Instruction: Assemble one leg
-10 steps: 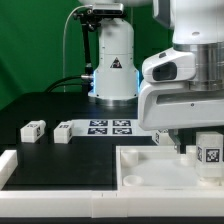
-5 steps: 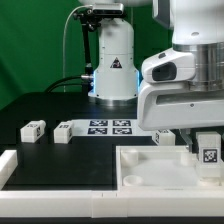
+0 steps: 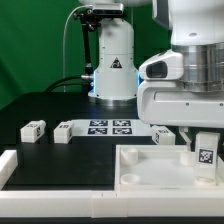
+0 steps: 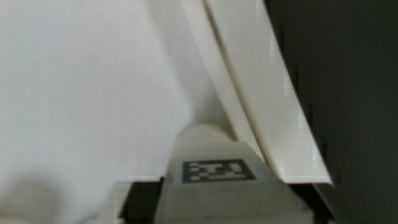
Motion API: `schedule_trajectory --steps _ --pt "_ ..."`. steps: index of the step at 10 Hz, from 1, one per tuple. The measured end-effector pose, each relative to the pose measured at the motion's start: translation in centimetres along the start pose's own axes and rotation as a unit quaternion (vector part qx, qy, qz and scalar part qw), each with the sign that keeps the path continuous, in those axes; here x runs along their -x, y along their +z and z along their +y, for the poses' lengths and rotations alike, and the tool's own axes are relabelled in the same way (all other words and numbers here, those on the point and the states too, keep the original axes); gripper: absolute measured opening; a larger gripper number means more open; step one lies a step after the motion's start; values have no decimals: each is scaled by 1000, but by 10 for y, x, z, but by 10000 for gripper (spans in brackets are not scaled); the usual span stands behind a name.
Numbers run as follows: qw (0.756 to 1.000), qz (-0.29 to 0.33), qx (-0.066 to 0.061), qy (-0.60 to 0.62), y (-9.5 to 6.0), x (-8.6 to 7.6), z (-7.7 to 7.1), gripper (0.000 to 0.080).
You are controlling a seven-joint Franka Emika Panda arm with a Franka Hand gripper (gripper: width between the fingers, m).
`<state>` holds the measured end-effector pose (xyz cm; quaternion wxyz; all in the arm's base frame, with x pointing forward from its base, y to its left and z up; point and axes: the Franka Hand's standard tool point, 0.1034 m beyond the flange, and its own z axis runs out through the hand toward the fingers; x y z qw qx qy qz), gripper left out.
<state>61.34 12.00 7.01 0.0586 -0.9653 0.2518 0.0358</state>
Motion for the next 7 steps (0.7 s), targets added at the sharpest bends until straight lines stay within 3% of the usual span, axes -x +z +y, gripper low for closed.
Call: schedule_trajectory --steps 3,4,7 --pt "984 6 -2 180 1 5 -9 291" --pt "962 8 -2 272 1 6 -11 291" --pt "925 11 -10 381 1 4 -13 291"
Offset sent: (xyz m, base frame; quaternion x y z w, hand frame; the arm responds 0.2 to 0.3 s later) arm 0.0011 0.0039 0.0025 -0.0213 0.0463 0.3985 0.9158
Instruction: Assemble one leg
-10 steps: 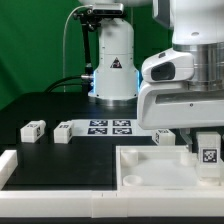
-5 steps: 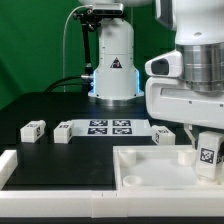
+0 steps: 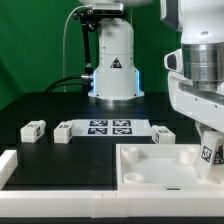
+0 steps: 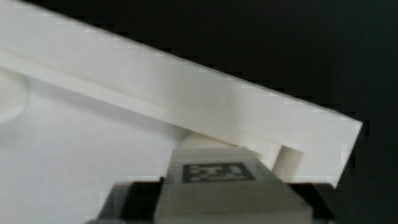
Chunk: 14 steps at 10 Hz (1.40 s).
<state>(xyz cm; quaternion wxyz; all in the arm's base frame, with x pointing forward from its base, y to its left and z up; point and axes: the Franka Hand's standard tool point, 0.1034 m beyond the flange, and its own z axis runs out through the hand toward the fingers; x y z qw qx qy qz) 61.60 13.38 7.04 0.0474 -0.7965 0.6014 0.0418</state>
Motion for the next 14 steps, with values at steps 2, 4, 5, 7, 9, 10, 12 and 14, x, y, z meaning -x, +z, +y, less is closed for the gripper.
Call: schedule_trajectory --steps 2,4,5,7,9,10,12,14 --pt "1000 -2 0 29 0 0 0 370" --pt "1000 -2 0 -2 0 1 0 552" --pt "1000 -1 1 -25 1 0 0 619" --pt "985 -1 5 -173 3 -3 2 648" --pt "948 3 6 -317 4 -5 2 649" --pt "924 5 7 -382 4 -5 3 649" --pt "860 13 14 -509 2 -5 2 649" --pt "801 14 17 -599 -1 -8 1 649"
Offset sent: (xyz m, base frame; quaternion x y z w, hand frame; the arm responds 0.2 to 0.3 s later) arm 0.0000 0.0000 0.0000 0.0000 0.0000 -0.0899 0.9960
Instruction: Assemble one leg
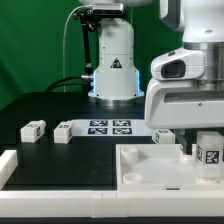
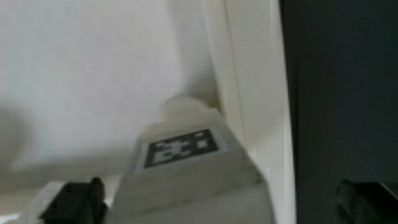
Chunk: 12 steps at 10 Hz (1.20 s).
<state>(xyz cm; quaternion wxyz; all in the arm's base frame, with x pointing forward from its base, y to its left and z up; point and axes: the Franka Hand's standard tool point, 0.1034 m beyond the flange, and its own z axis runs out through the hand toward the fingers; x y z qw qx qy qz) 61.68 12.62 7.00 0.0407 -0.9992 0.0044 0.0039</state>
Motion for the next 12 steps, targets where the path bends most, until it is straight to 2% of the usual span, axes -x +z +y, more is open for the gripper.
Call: schedule_trajectory --steps 1,4,6,11,12 --pt "999 0 1 -33 0 -1 3 649" --pt "999 0 1 -32 1 0 3 622" --pt "999 -1 1 -32 1 0 3 288" --pt "1000 0 -1 12 1 0 3 291" --pt "996 0 -2 93 1 -1 3 291"
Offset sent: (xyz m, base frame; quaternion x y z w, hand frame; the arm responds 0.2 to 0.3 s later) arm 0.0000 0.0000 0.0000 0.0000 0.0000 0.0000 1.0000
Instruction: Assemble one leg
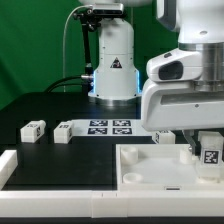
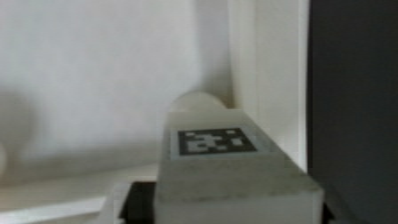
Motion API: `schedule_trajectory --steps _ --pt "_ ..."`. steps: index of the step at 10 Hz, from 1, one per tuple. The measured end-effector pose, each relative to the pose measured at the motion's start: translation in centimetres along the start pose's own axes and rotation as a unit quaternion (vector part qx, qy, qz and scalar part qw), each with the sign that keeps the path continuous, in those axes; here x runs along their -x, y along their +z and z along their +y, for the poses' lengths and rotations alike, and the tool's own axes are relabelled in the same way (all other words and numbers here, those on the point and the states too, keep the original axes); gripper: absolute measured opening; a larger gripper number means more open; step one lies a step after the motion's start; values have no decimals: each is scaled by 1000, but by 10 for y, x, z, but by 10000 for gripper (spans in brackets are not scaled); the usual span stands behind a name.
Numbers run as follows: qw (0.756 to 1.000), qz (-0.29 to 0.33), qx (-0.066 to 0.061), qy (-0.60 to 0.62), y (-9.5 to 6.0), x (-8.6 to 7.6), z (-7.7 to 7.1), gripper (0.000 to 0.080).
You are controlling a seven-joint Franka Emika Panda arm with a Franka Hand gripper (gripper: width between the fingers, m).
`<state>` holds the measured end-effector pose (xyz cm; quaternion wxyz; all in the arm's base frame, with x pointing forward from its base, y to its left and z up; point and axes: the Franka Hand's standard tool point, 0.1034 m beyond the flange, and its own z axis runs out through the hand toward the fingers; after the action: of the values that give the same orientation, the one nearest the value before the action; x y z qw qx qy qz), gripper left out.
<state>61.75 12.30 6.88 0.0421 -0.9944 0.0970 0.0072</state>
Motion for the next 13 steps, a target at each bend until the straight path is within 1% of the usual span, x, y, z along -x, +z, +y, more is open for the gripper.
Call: schedule_trajectory --steps 2,4,5,7,8,9,10,11,12,13 --pt "989 6 3 146 0 -1 0 291" --pt "960 9 6 280 0 -1 0 291" --pt "941 10 6 338 1 -1 0 291" --pt "896 12 5 445 1 -1 1 291" --pt "873 11 3 488 1 -2 1 291" --pt "840 6 -4 542 1 -3 3 292" --pt "817 4 -8 576 1 -3 4 292" --pt "808 4 -8 589 1 -3 4 292" --pt "813 3 -8 582 1 -3 3 292" --pt "824 3 -7 567 1 -2 3 396"
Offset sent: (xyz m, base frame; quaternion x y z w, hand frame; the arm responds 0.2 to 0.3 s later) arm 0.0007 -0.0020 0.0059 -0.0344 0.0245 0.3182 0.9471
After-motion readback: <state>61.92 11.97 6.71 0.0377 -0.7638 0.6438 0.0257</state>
